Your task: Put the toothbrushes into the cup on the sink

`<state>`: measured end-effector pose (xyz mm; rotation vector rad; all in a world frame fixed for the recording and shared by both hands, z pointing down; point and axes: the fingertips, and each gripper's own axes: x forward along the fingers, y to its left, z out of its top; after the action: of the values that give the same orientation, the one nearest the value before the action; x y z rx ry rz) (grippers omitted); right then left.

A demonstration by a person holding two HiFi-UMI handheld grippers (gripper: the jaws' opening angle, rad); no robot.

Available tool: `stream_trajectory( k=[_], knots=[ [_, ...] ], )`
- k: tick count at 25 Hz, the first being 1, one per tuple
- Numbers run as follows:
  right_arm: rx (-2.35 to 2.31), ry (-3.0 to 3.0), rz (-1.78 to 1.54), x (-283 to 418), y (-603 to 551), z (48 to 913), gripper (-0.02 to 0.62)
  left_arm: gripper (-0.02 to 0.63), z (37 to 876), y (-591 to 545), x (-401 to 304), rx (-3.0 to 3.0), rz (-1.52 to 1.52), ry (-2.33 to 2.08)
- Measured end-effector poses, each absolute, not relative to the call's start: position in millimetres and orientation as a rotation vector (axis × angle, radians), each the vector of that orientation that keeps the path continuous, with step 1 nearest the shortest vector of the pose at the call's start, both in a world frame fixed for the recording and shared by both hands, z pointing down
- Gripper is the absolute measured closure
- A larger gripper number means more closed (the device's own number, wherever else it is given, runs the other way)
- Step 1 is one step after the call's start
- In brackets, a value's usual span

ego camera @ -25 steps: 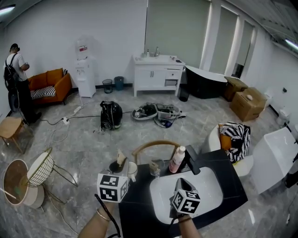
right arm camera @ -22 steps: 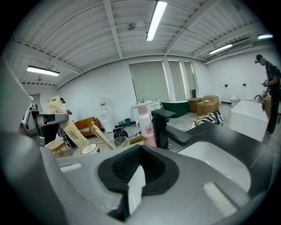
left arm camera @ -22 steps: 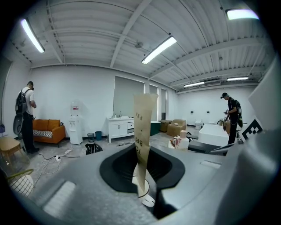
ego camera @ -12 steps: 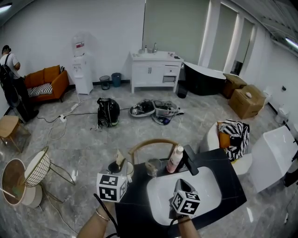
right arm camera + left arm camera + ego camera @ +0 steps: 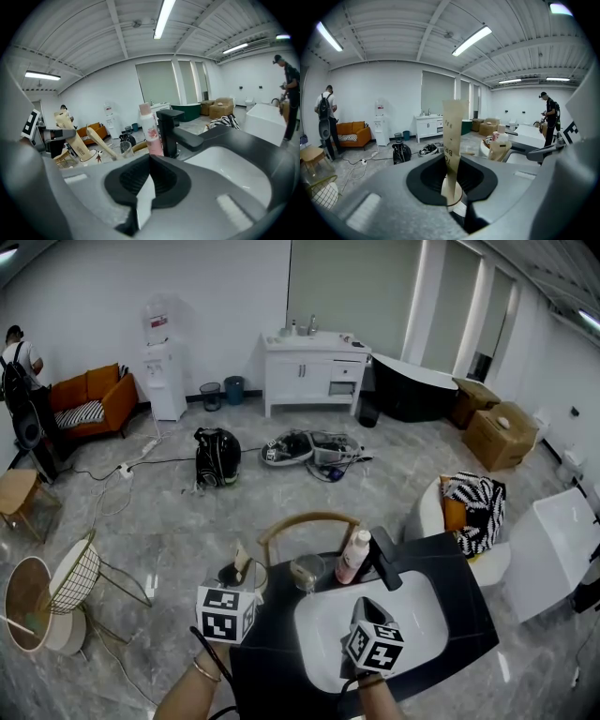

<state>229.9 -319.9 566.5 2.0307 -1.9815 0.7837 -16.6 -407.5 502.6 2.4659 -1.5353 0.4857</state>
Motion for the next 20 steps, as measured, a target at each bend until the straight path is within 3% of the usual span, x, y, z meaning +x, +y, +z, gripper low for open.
stream_trajectory(
  k=[11,16,20],
  knots=[
    [2.0,-1.985,0.825,224,-323,581,0.591,0.562,522,-413,-10,2.449,0.511,-1.488],
    [2.002,-1.979,0.835,222,-324,584,0.591,0.453,524,-413,-3,2.467,0.487,-1.425],
    [2.003,-1.982,0.835,221,-323,584,0.591,0.415,528,-408,1,2.467,0.481,-1.4]
  ],
)
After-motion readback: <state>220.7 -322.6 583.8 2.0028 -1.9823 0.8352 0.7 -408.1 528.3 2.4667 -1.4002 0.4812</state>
